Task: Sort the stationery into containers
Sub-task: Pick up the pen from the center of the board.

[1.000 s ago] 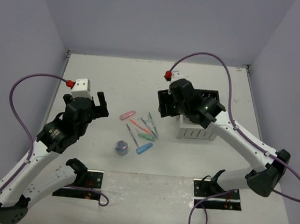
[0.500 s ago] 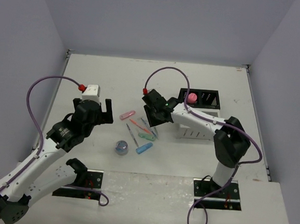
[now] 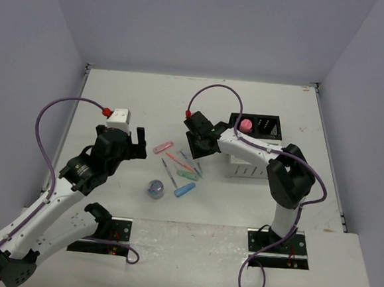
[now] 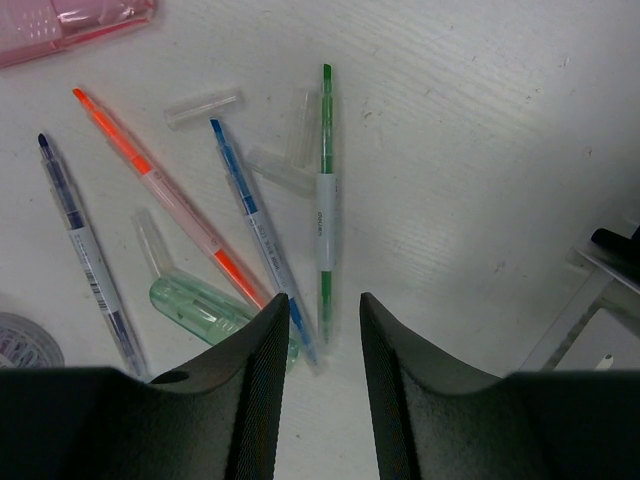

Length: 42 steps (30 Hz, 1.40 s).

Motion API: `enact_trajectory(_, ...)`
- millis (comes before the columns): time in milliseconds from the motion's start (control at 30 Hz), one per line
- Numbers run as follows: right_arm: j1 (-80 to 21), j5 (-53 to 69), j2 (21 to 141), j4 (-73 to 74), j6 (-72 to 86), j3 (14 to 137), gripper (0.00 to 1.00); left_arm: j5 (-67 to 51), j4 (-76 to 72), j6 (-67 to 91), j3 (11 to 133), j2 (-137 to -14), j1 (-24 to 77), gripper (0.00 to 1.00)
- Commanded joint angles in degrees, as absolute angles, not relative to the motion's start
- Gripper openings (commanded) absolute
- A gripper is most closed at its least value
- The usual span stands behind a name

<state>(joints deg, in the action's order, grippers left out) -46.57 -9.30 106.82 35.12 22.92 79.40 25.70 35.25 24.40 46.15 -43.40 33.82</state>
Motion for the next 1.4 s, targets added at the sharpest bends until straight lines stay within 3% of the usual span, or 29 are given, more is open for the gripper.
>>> enact_trajectory(0,-46.41,-8.7,107.14,33.22,22.85,80.94,0.37,24.44,32.87,22.68,45.97,-43.5,33.93,1.0)
enact_trajectory(933,-44.7,-8.04,115.97,32.26,21.72,81.39,0.32,23.47,32.43,22.32,45.87,-43.5,33.93,1.0)
enact_trajectory(1133,-43.92,-8.86,116.17,32.26,22.24,80.85,0.23,23.3,32.43,22.32,45.79,-43.51,33.93,1.0)
enact_trajectory(1367,-43.42,-10.4,112.25,33.93,22.71,80.14,0.03,24.17,32.73,22.24,46.3,-43.64,33.93,1.0)
